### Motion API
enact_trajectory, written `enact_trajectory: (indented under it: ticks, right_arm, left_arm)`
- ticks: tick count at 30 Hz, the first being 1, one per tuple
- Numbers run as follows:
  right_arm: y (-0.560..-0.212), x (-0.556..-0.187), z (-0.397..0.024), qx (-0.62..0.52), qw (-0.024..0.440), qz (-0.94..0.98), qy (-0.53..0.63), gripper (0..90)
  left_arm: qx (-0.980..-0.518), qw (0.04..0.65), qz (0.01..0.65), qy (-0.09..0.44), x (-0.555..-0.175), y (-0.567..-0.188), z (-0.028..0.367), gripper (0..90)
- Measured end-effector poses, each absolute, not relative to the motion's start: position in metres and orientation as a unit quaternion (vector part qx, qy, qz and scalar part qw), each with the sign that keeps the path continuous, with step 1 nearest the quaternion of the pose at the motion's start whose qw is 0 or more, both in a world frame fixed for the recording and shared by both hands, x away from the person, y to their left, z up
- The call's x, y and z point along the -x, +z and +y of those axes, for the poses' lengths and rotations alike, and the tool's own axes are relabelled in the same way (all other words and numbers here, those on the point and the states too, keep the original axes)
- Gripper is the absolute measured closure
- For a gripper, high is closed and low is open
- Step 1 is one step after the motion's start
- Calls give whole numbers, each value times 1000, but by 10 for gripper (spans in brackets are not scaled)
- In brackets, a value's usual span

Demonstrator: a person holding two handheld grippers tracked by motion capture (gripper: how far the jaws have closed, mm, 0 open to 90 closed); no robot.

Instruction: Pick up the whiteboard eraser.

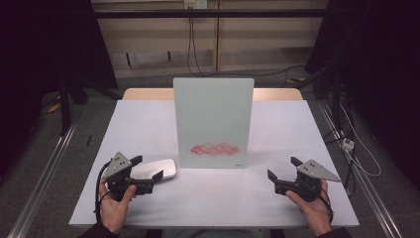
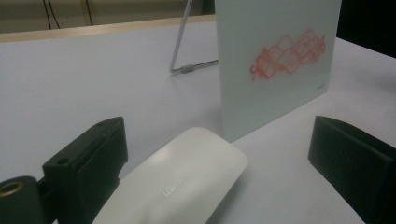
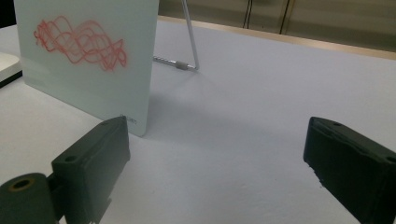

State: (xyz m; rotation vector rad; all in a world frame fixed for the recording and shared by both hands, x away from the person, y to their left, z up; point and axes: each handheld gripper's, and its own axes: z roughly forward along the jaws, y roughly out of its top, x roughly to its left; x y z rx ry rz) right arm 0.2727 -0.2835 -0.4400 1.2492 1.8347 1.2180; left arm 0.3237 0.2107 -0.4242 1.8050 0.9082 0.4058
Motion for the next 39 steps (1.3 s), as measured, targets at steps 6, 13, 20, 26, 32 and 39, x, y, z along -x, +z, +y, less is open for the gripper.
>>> enact_trajectory:
  ticks: [6,13,20,26,32,39]
  right_arm:
    - [-441,-273,-283,-471,297,694,456,69]
    - [-440,-273,-283,-469,294,695,459,56]
    - [-441,-274,-282,-468,292,696,459,54]
    - [-440,-274,-282,-469,291,696,459,56]
    - [-440,-274,-281,-467,290,698,459,58]
    - [-440,-274,-281,-467,287,700,458,58]
  left_arm:
    - [-756,504,380,172,-326,-427,212,63]
    - [-766,495,378,159,-329,-425,212,67]
    - [-773,497,369,142,-334,-421,216,67]
    - [-780,488,368,136,-342,-415,217,67]
    - [-794,477,353,137,-344,-408,217,70]
    - [-814,456,335,129,-354,-402,216,78]
